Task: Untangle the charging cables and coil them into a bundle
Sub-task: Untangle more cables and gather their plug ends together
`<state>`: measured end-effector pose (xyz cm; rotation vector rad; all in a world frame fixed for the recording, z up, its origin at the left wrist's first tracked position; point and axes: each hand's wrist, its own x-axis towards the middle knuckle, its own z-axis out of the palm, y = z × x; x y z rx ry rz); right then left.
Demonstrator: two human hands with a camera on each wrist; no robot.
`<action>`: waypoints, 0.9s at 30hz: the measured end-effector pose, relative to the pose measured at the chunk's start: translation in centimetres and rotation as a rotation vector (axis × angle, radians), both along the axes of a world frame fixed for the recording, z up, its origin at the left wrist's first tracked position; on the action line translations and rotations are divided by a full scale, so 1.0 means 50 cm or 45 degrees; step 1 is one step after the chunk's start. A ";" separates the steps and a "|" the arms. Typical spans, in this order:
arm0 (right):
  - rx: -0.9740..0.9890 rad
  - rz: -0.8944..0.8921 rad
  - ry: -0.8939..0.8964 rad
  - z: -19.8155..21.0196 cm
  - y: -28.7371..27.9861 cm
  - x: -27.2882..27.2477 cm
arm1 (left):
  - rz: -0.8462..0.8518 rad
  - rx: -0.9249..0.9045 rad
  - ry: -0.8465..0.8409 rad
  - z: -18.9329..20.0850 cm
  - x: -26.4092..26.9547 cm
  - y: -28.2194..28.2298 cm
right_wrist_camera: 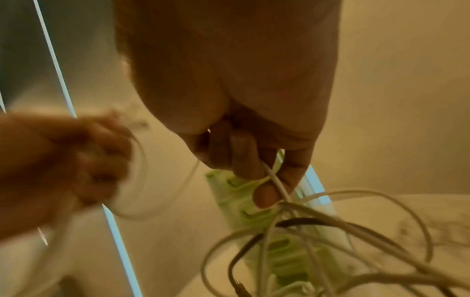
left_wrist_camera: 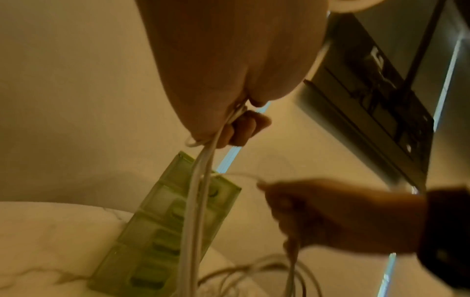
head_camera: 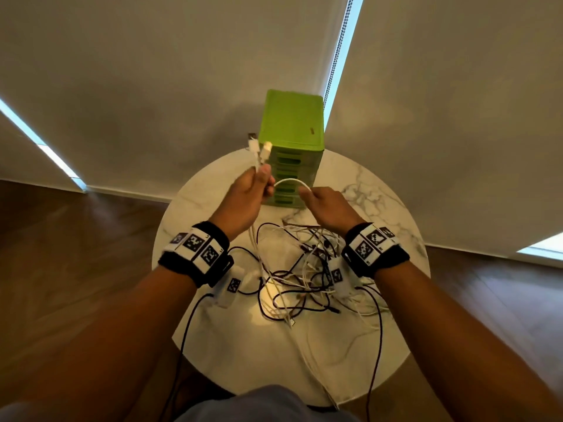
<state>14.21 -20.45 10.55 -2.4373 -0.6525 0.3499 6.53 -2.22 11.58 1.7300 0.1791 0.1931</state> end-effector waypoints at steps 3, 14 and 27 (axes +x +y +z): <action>0.067 0.175 0.056 0.040 0.025 -0.050 | -0.068 0.100 0.180 -0.023 0.002 -0.025; 0.130 0.130 0.417 -0.090 -0.034 -0.095 | -0.019 -0.252 -0.018 0.022 0.009 -0.059; 0.148 -0.069 0.096 -0.129 -0.091 -0.024 | 0.138 -0.263 -0.289 0.033 -0.007 0.031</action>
